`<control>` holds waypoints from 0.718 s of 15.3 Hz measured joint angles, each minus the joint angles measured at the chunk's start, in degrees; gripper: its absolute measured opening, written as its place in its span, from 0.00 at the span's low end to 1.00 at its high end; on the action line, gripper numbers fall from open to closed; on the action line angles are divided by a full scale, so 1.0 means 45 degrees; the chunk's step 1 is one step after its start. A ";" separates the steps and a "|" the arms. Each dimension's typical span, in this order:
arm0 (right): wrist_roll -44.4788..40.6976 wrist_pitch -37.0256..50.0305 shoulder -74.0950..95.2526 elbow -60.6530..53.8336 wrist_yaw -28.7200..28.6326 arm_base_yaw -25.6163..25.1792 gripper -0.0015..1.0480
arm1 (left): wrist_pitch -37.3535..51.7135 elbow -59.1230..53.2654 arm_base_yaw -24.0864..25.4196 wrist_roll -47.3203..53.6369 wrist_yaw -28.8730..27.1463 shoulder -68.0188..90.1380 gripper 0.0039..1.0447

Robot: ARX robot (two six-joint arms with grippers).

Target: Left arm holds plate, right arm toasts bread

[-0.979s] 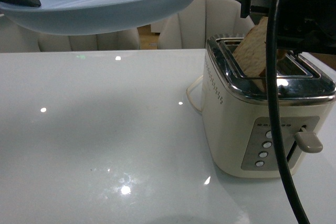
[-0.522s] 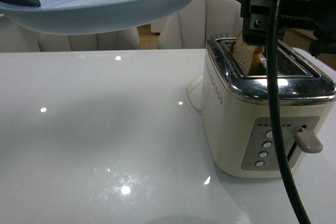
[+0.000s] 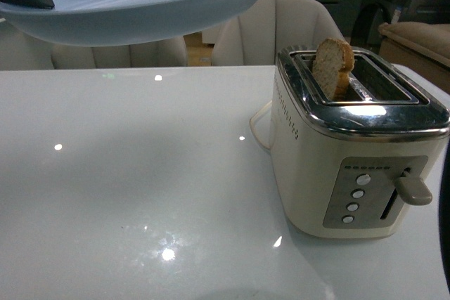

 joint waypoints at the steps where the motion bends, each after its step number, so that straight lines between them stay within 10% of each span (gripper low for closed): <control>1: -0.0486 0.0408 -0.1117 -0.0772 0.0690 -0.0117 0.94 | 0.0000 0.0000 0.0000 0.0000 0.0000 0.0000 0.02; 7: -0.1486 -0.1326 -0.6742 -0.3478 0.1025 -0.1059 0.94 | 0.0000 0.0000 0.0000 0.0000 0.0000 0.0000 0.02; 11: -0.2511 0.0831 -0.9544 -0.6266 -0.3546 -0.3988 0.51 | 0.0000 0.0000 0.0000 0.0000 0.0005 -0.0010 0.02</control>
